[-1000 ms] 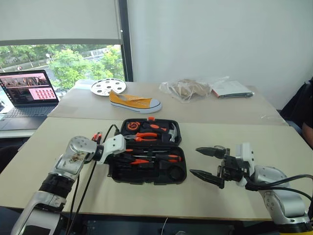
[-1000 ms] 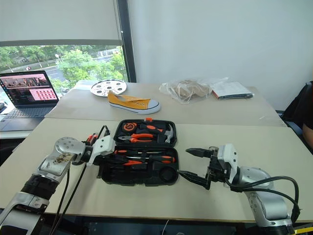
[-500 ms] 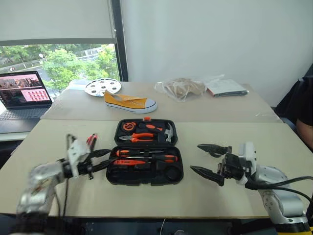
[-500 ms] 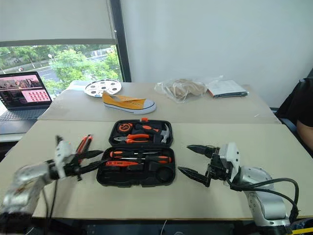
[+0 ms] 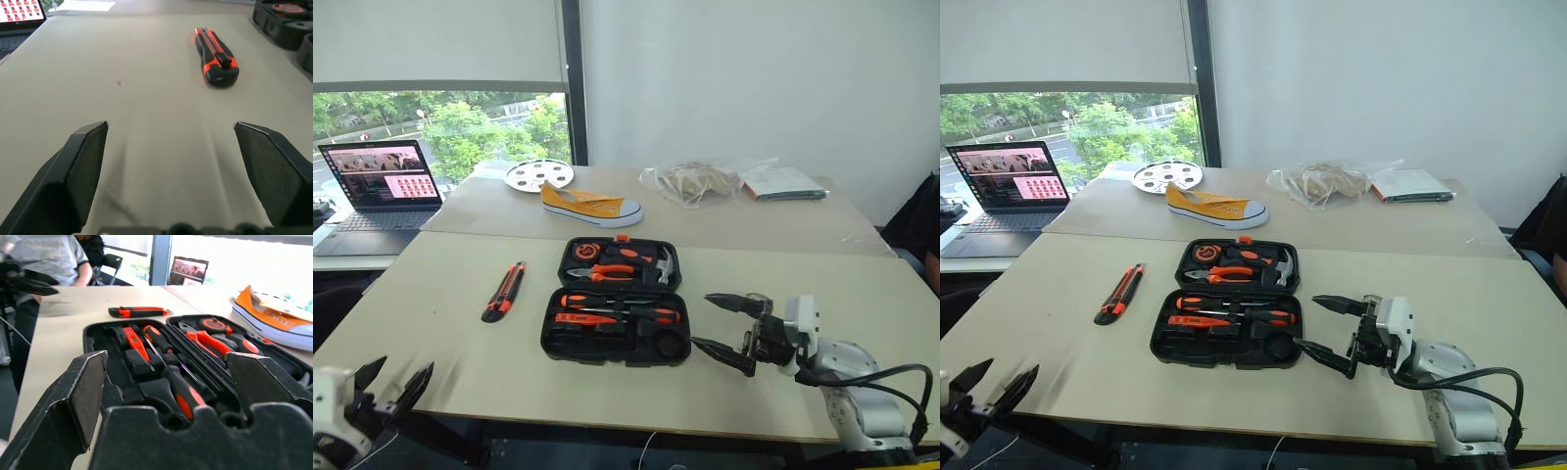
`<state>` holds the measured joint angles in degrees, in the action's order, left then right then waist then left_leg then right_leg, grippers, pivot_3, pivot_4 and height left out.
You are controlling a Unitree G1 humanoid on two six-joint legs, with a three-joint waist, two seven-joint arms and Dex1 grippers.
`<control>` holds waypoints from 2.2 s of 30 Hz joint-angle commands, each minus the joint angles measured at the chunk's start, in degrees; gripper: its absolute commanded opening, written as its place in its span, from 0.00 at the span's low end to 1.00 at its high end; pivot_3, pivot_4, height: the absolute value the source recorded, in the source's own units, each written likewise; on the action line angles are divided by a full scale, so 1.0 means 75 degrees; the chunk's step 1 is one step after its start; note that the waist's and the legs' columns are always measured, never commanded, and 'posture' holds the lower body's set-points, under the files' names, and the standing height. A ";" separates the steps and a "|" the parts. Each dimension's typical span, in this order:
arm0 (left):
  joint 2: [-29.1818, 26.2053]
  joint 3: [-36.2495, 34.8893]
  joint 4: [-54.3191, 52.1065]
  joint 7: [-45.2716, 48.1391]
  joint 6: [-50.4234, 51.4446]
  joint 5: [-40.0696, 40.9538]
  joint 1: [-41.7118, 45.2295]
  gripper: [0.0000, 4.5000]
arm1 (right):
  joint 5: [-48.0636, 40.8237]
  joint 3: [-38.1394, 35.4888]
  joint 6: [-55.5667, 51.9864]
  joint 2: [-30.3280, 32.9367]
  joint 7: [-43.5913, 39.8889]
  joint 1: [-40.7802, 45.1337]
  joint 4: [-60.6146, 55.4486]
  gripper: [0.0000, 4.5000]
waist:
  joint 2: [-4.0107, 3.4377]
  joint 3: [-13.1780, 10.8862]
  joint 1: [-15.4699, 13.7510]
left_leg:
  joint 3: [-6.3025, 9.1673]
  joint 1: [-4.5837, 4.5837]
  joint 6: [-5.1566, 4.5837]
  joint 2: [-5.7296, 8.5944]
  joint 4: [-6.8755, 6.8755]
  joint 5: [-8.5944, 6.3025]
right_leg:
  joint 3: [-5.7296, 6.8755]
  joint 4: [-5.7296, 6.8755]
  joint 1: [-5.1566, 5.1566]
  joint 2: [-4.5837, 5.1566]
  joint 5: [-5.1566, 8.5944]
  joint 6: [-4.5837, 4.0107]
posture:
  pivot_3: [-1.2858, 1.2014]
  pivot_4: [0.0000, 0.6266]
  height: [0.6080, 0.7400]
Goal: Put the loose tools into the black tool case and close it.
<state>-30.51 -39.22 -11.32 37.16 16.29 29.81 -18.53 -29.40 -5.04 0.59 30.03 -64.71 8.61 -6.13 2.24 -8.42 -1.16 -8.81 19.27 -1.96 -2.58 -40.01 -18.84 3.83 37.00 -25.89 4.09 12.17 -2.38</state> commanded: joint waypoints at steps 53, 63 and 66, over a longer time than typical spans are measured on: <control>-0.1684 0.7290 0.3573 0.6391 -0.2767 -0.3099 0.7021 0.40 | -0.0334 -0.0551 -0.0443 0.0974 0.0267 -0.1090 -0.1276 1.00 | -0.0001 -0.0007 0.0167 | -0.0036 0.0010 0.0087 -0.0013 0.0006 0.0040 | -0.0025 -0.0001 -0.0034 -0.0099 -0.0022 -0.0047 | 0.52 0.24 1.00; -0.1165 0.7450 0.3880 0.6402 -0.2668 -0.3181 0.7321 0.40 | -0.0277 -0.0478 -0.0408 0.0933 0.0284 -0.1026 -0.1202 1.00 | -0.0001 -0.0006 0.0092 | -0.0037 0.0010 0.0074 -0.0006 -0.0004 0.0033 | -0.0024 0.0000 -0.0031 -0.0095 -0.0021 -0.0041 | 0.52 0.24 1.00; -0.1043 0.7453 0.3876 0.6322 -0.2369 -0.3188 0.7354 0.40 | -0.0260 -0.0414 -0.0421 0.0906 0.0289 -0.0984 -0.1185 1.00 | -0.0001 -0.0006 0.0031 | -0.0035 0.0012 0.0067 -0.0004 -0.0012 0.0029 | -0.0019 0.0000 -0.0026 -0.0090 -0.0020 -0.0035 | 0.52 0.24 1.00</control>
<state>-39.11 16.09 17.94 85.58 -3.09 6.53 35.78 -30.58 -7.53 -2.79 37.08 -62.84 0.82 -14.02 2.23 -8.47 -0.93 -9.07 19.36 -1.50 -2.61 -40.14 -18.65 3.70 37.00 -26.06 3.42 12.03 -2.62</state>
